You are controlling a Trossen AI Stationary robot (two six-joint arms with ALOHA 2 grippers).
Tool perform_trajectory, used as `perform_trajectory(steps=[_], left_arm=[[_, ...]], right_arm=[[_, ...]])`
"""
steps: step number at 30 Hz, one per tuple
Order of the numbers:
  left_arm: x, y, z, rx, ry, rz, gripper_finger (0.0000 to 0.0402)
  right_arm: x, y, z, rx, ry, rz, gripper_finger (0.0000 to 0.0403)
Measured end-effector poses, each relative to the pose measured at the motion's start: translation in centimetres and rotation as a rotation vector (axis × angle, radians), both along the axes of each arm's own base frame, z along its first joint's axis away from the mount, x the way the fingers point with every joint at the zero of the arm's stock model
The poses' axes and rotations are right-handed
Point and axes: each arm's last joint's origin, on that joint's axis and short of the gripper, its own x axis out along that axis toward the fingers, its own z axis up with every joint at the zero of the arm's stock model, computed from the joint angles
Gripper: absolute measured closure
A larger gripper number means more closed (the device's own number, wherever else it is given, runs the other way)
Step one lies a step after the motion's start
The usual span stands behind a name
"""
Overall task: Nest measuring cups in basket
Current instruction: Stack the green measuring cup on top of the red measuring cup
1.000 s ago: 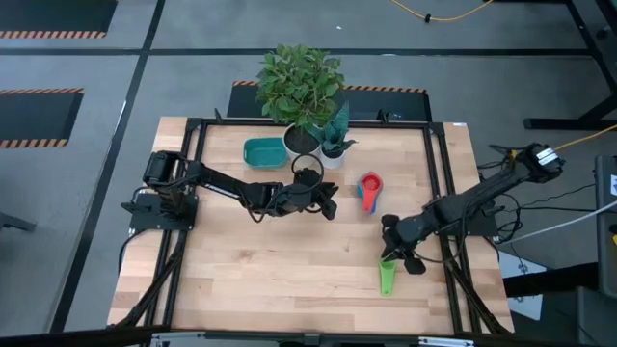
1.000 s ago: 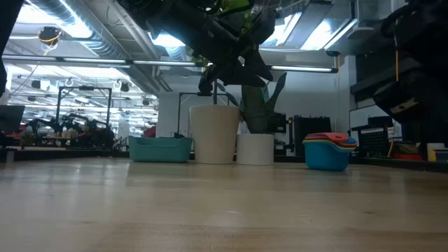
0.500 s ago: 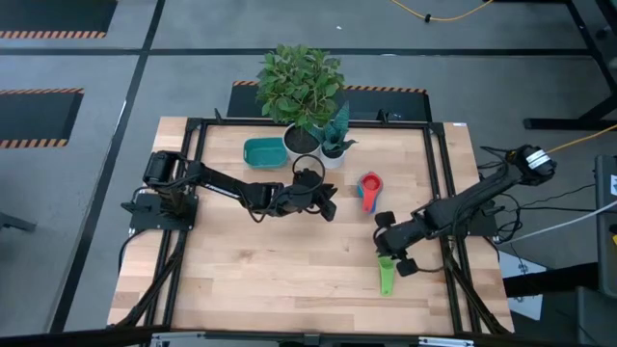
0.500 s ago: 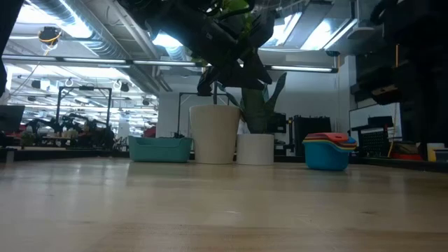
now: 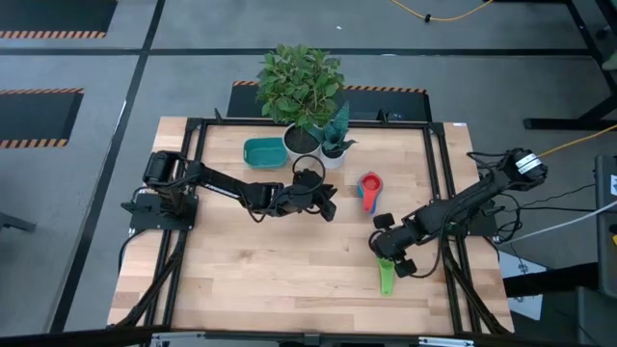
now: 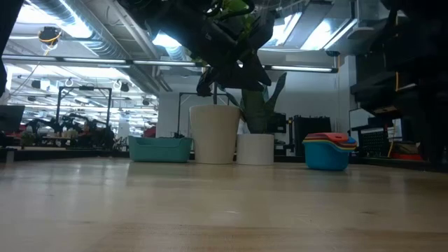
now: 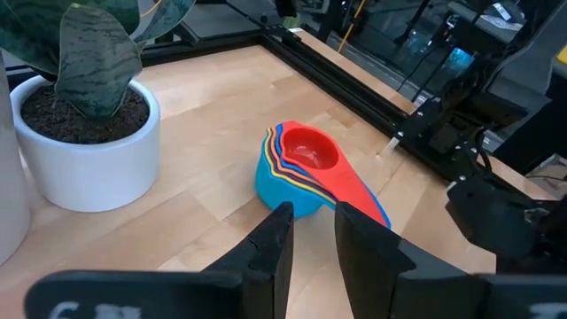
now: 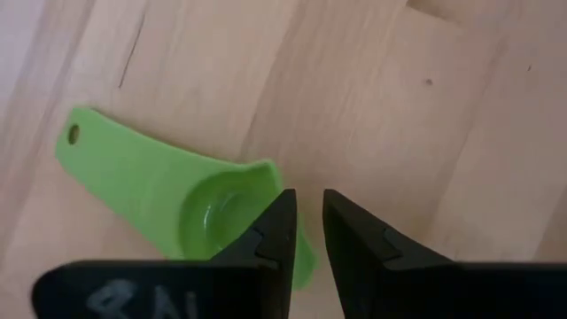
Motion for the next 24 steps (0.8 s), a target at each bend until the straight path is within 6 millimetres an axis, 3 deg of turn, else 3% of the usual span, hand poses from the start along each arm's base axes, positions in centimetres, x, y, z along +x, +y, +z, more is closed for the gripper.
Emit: perform_trajectory(steps=[24], left_arm=[[0.0,0.0,0.0,0.0,0.0,0.0,0.0323]], right_arm=[[-0.3,-0.04,-0.04,0.017,0.039,0.015,0.0338]])
